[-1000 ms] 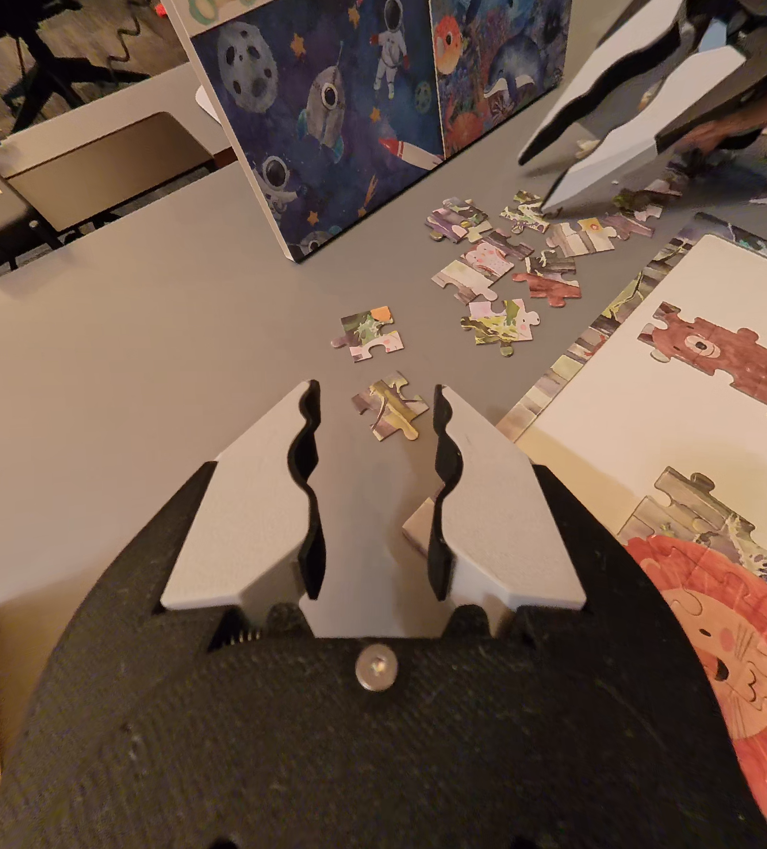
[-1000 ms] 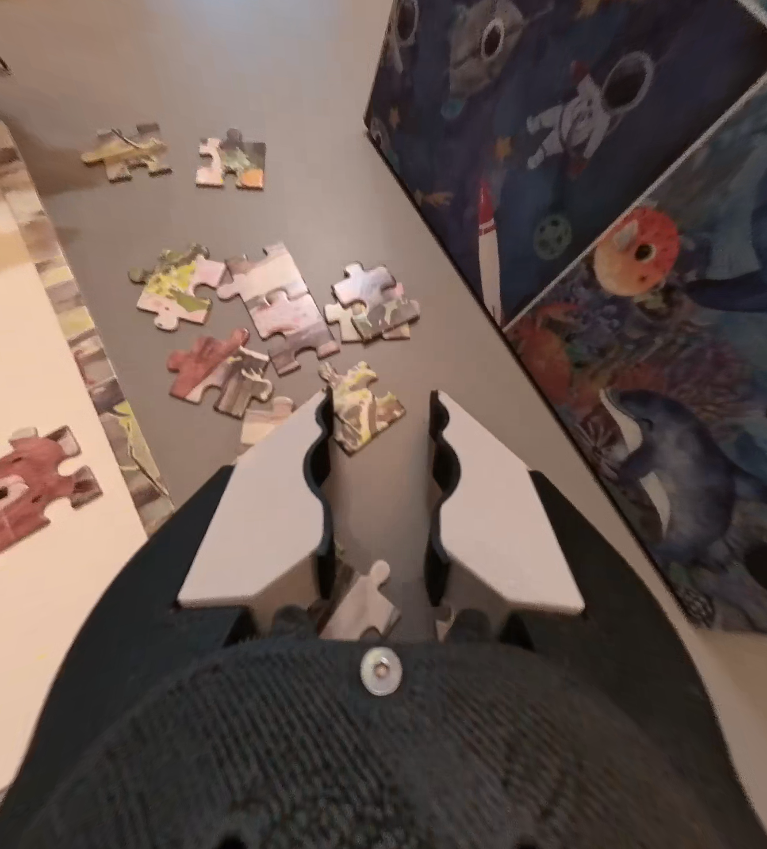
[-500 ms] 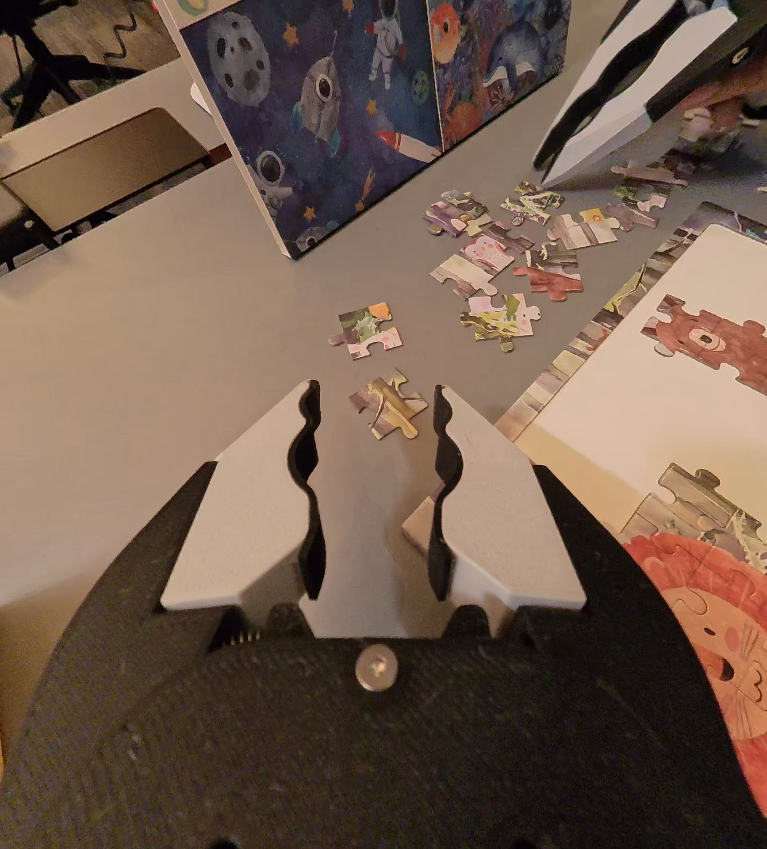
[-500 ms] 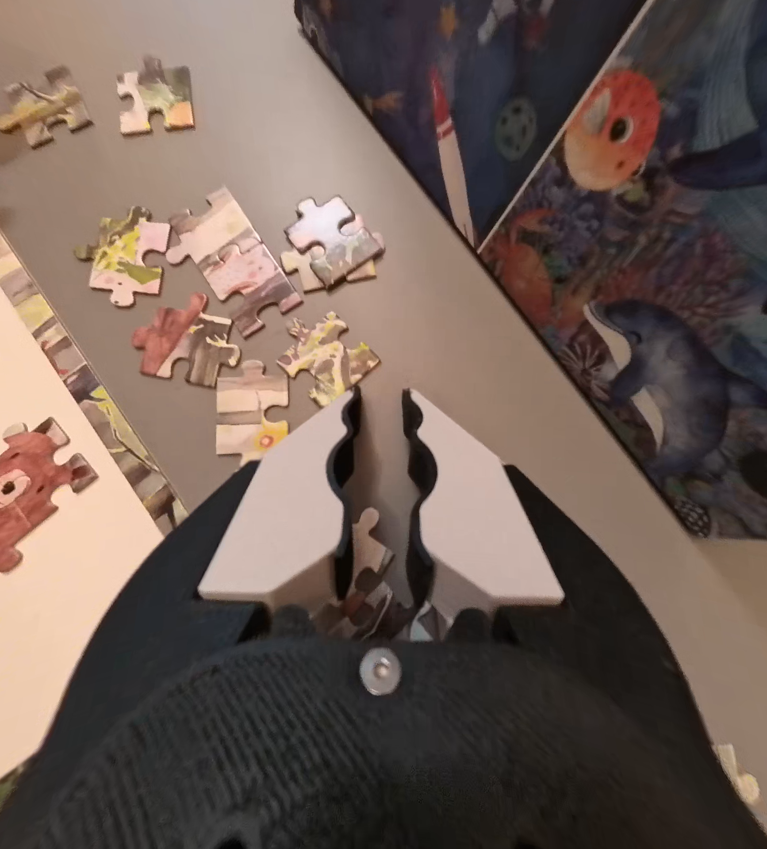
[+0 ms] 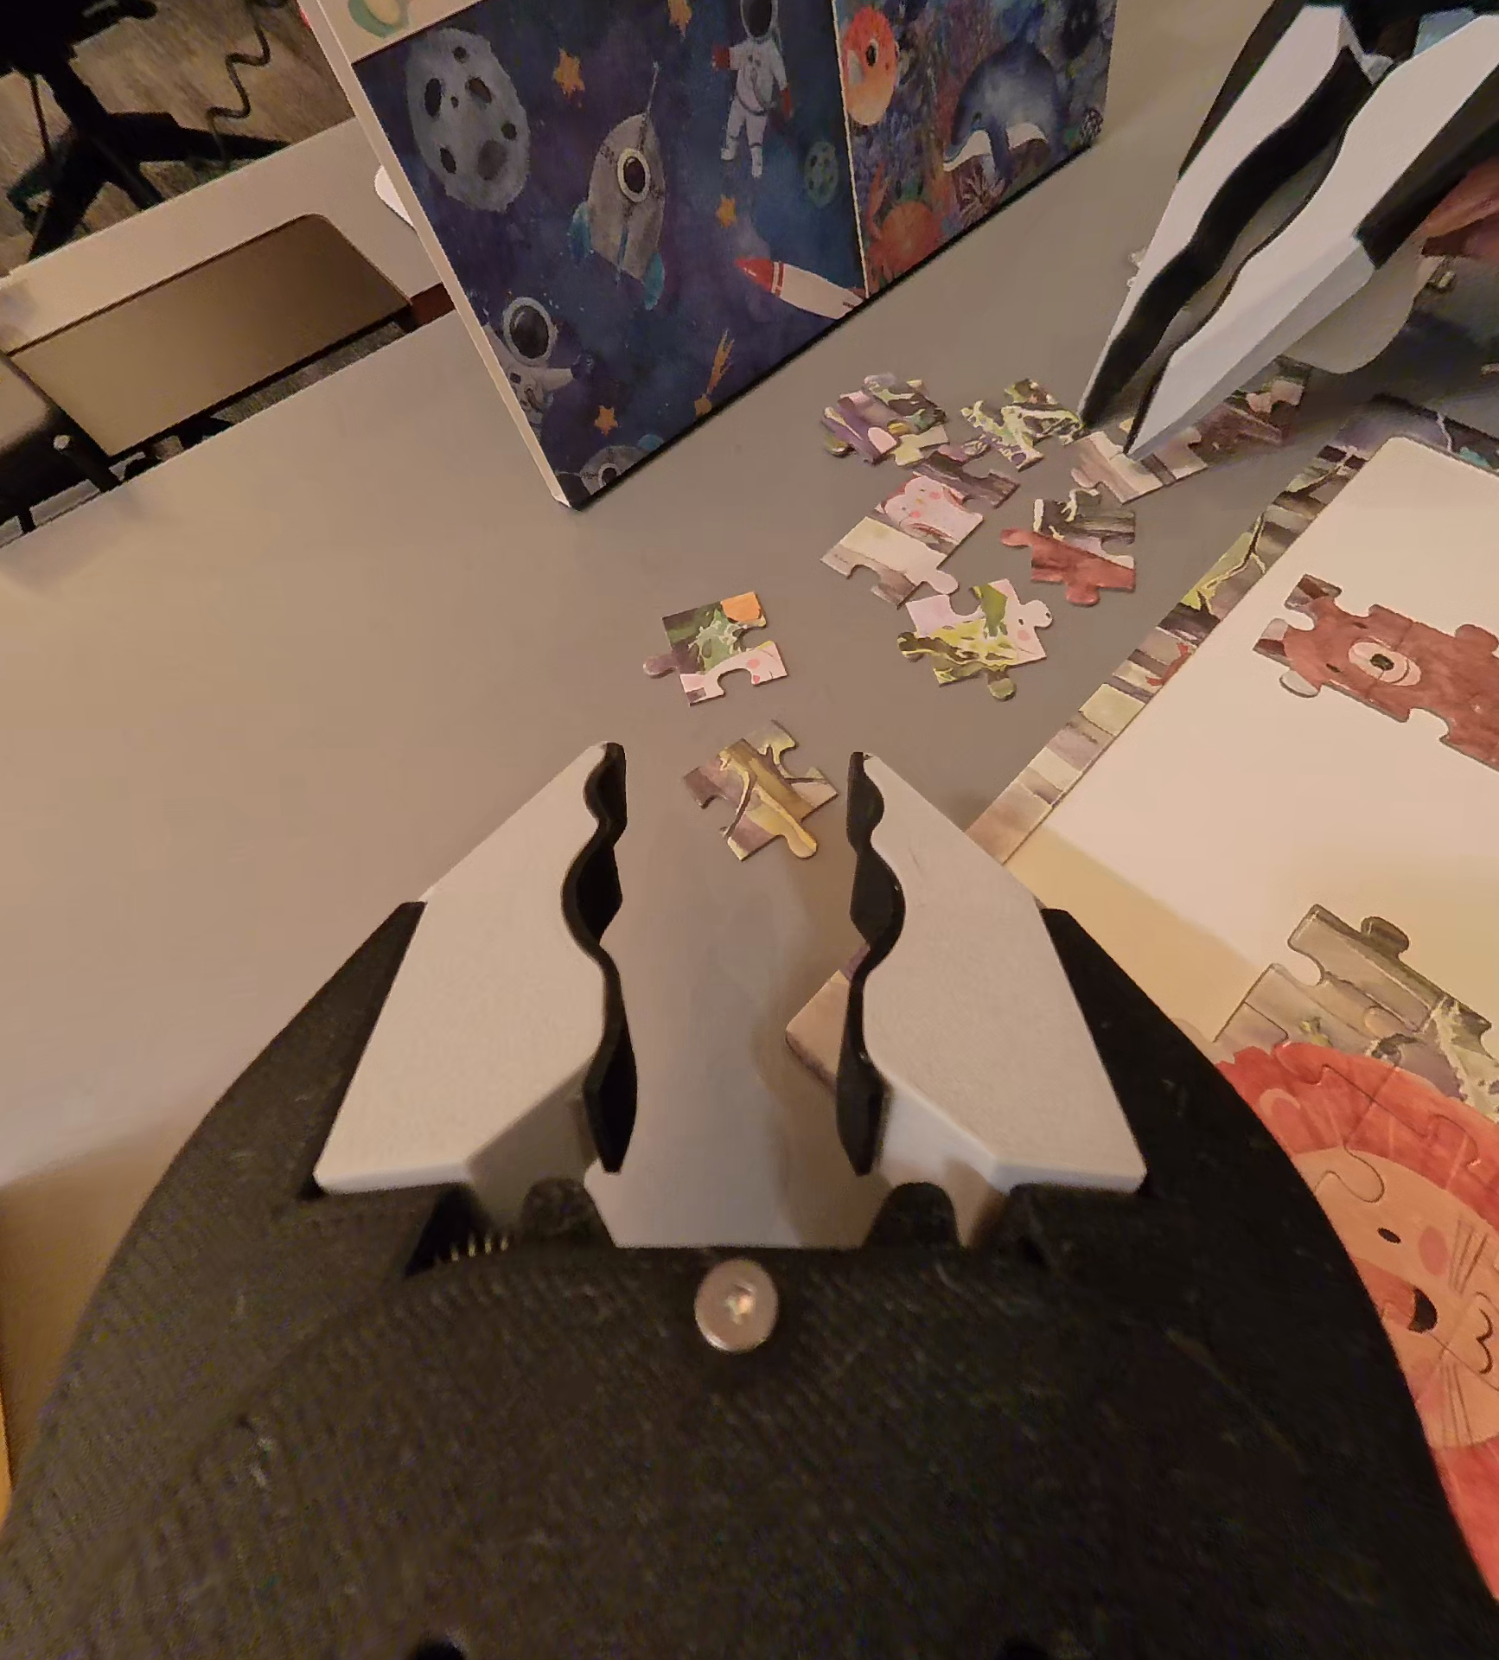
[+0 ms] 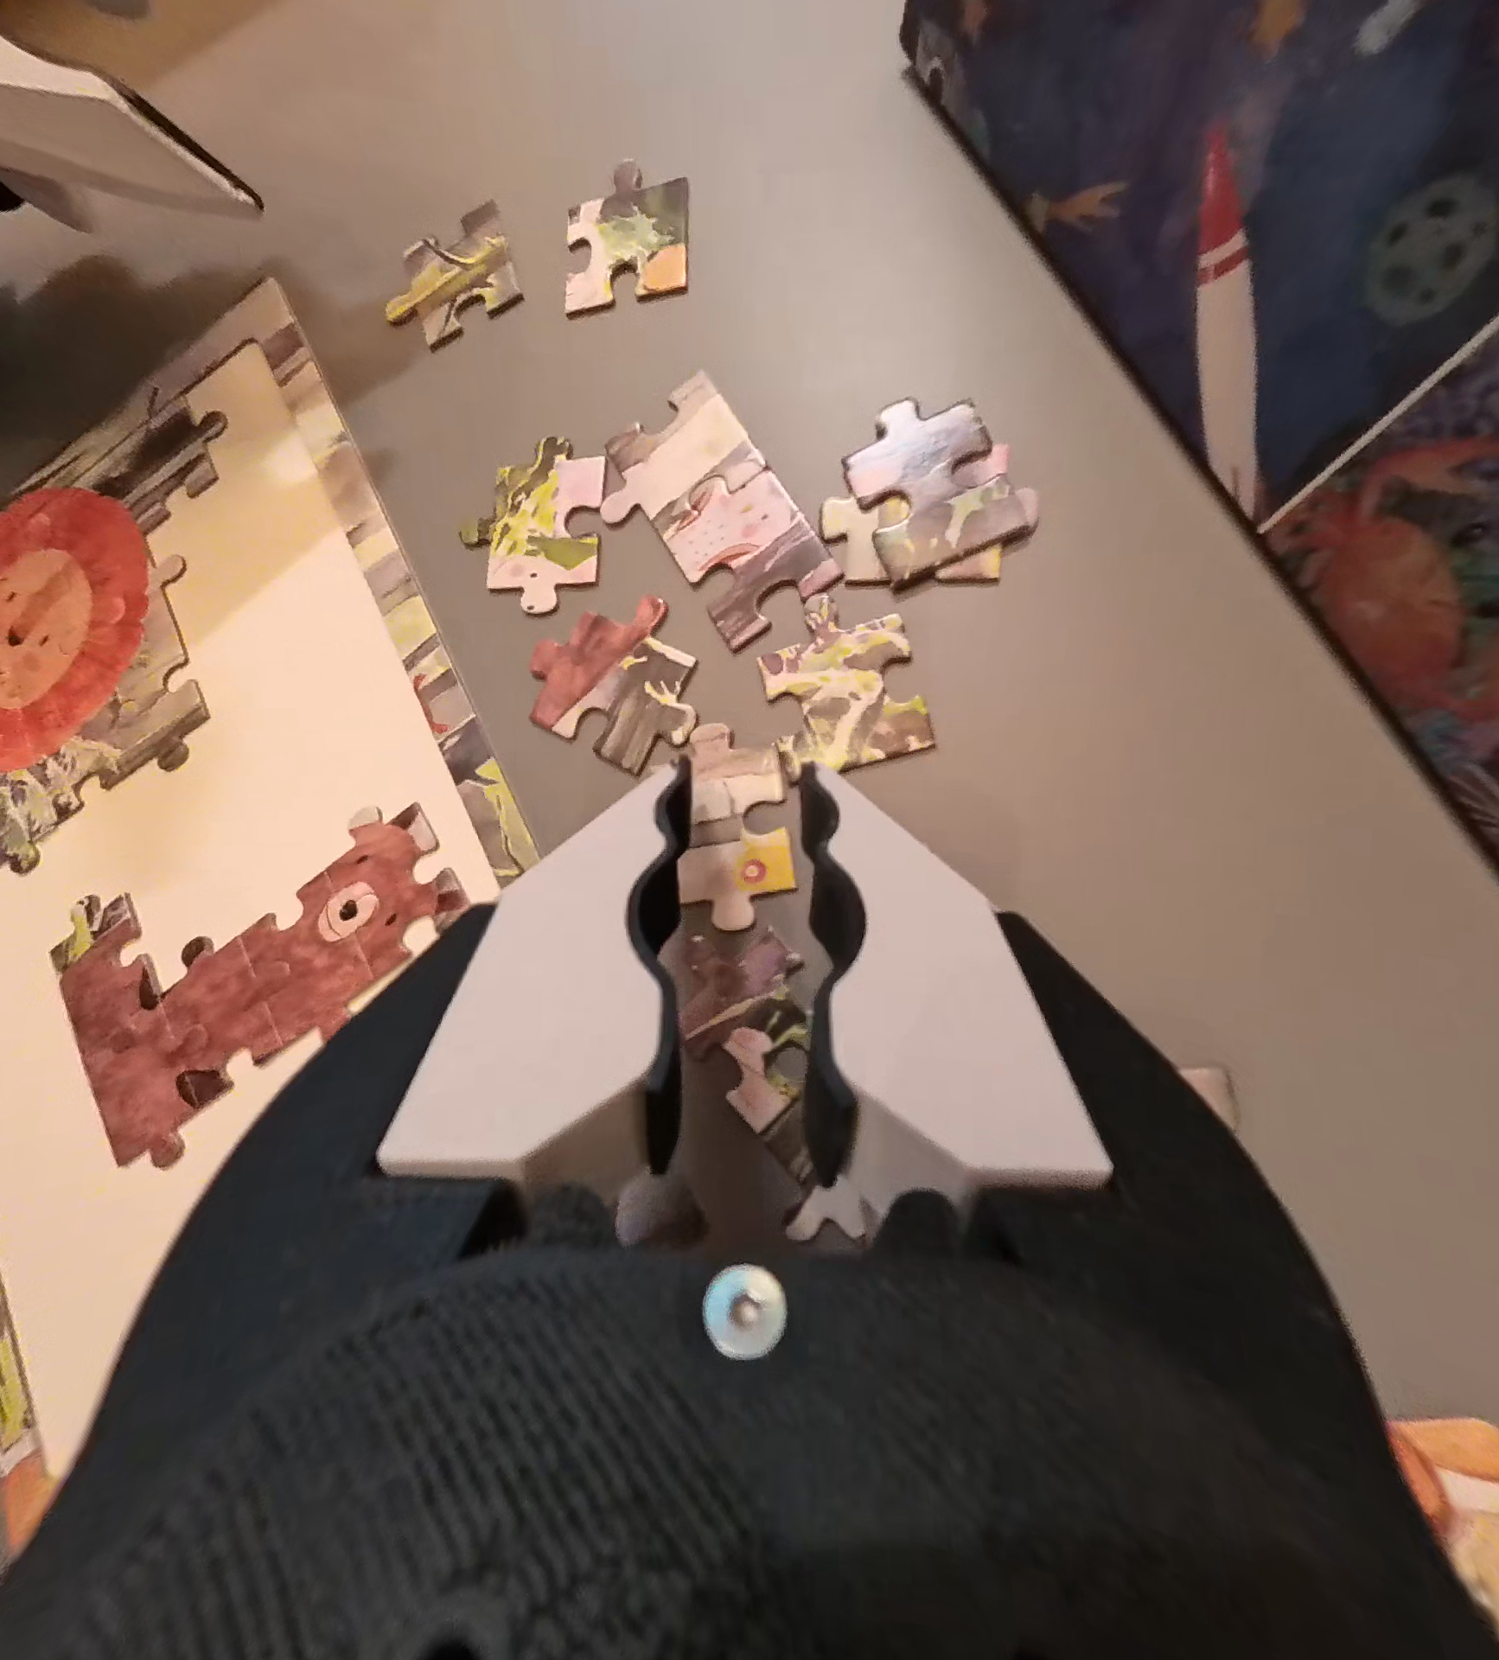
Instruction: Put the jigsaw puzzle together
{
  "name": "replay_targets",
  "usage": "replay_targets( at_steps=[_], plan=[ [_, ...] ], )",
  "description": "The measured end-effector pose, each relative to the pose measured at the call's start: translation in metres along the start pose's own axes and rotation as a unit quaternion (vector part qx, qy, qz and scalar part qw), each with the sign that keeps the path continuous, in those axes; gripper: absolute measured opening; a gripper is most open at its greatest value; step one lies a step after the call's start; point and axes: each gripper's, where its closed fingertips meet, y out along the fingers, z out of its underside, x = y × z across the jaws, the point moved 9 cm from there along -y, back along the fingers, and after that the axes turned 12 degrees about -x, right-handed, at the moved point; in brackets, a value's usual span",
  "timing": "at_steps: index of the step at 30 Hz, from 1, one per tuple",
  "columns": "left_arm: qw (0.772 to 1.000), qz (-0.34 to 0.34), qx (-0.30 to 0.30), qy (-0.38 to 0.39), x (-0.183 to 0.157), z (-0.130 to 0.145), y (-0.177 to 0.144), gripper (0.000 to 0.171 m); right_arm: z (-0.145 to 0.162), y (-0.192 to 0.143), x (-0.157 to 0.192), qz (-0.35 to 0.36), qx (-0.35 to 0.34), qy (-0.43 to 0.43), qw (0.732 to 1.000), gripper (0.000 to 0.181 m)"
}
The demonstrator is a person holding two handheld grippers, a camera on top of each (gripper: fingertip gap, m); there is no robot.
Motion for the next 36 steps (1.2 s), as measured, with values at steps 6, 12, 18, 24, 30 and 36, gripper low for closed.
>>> replay_targets(
  at_steps=[6, 12, 18, 24, 30, 36],
  plan=[
    [1.000, 0.000, 0.001, 0.000, 0.000, 0.000, 0.000, 0.048, -0.005, -0.008, -0.010, 0.067, -0.025, -0.042, 0.997, 0.026],
    [1.000, 0.001, 0.002, 0.001, 0.000, 0.000, 0.000, 0.048, -0.008, -0.009, -0.010, 0.083, -0.044, -0.069, 0.993, 0.034],
    [1.000, 0.001, 0.001, 0.002, -0.001, 0.000, 0.000, 0.048, -0.007, -0.010, -0.012, 0.108, -0.037, -0.092, 0.989, 0.034],
    [1.000, 0.001, 0.002, 0.003, -0.001, 0.000, 0.000, 0.048, -0.010, -0.013, -0.011, 0.107, -0.051, -0.092, 0.989, 0.034],
    [1.000, 0.001, 0.002, 0.003, -0.001, 0.000, 0.001, 0.048, -0.010, -0.003, -0.005, 0.089, -0.061, -0.095, 0.990, 0.035],
    [1.000, 0.003, 0.004, 0.005, -0.002, 0.001, 0.001, 0.048, -0.003, 0.014, -0.004, 0.095, -0.036, -0.087, 0.991, 0.034]
  ],
)
